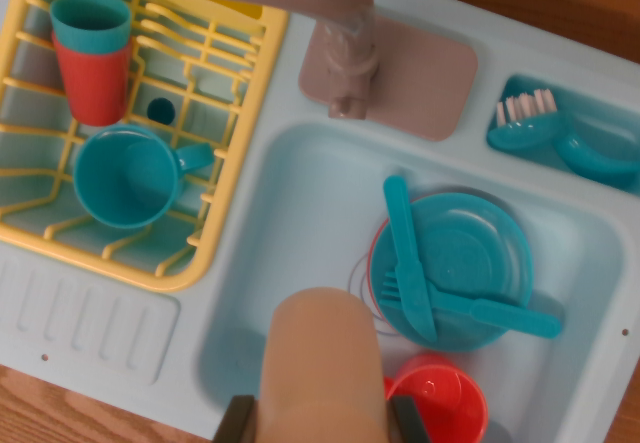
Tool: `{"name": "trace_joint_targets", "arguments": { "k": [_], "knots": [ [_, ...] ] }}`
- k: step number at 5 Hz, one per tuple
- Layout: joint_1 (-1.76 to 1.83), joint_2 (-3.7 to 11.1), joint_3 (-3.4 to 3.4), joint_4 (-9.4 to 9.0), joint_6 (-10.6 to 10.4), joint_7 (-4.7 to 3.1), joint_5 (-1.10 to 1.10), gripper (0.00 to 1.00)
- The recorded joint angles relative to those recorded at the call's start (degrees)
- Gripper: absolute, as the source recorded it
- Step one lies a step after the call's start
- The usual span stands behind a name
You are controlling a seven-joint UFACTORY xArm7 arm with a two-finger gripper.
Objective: Pick detergent from the sink
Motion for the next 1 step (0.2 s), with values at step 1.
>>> {"name": "trace_joint_targets", "arguments": {
  "k": [1],
  "knots": [
    [0.0,0.0,0.0,0.0,0.0,0.0,0.0,1.0]
  ]
}}
